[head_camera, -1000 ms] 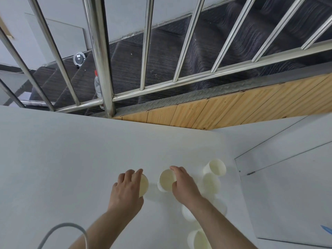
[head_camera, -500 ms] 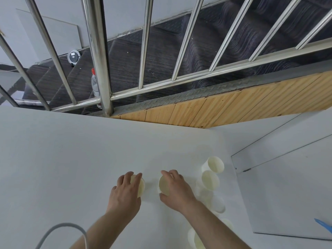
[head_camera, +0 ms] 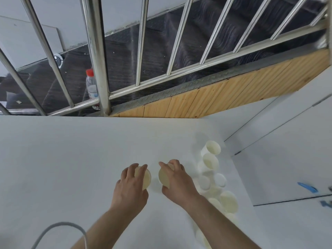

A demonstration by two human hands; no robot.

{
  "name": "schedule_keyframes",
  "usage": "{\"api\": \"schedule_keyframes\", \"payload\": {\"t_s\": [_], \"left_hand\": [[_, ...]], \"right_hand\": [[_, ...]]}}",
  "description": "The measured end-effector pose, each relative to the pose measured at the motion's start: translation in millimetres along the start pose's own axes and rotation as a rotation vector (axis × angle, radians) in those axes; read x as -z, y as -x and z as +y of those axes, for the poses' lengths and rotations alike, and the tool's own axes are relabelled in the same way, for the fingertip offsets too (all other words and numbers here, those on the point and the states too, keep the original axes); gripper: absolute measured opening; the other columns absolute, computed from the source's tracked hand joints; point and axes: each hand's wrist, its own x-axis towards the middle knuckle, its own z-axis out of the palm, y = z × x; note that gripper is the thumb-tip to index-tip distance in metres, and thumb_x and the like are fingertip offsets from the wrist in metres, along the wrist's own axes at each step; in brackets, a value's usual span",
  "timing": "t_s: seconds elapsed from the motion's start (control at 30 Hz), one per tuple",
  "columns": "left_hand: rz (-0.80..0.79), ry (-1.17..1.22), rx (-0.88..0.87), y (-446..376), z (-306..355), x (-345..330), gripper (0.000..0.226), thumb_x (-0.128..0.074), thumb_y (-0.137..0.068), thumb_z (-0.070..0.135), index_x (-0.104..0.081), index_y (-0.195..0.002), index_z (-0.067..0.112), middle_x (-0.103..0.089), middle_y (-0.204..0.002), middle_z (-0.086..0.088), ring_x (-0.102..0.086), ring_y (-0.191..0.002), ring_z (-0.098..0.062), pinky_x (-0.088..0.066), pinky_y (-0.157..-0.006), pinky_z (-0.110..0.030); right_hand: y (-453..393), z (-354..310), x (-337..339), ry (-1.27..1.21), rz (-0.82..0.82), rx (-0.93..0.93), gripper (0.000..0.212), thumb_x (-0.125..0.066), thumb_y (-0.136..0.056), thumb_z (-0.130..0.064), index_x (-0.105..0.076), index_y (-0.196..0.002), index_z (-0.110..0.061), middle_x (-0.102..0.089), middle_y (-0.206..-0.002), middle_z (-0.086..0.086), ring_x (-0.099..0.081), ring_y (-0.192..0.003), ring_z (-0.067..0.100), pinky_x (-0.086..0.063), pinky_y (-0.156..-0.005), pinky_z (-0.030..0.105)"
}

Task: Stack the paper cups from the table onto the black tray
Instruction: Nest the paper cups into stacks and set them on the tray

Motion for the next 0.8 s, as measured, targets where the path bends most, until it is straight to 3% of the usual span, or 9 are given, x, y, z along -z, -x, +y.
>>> {"api": "schedule_keyframes", "payload": {"t_s": [0.47,0.8], "left_hand": [[0.019,-0.046,-0.147,74.9,-29.8,35.2,0.07,-0.054,-0.087,0.023,-0.018,-0.147,0.029,-0.021,-0.15,0.004,-0.023,-0.137,-0.021,-0.041,-0.099,-0.031],[0.079,-0.043,-0.104,198.1,-96.3,67.7,0.07,-0.056,-0.085,0.019,-0.023,-0.146,0.03,-0.023,-0.151,0.005,-0.023,-0.138,-0.021,-0.042,-0.1,-0.032]], "right_hand": [[87.2,-64.3,-7.2,0.007,0.108,-0.141,0.078,-0.061,-0.084,-0.02,-0.023,-0.15,-0.033,-0.023,-0.142,-0.001,-0.033,-0.131,0.02,-0.051,-0.09,0.031],[166.1,-158.8,-54.0,-0.087,0.132,-0.096,0.079,-0.062,-0.084,-0.022,-0.02,-0.151,-0.031,-0.025,-0.142,-0.005,-0.034,-0.128,0.016,-0.049,-0.085,0.029]]}}
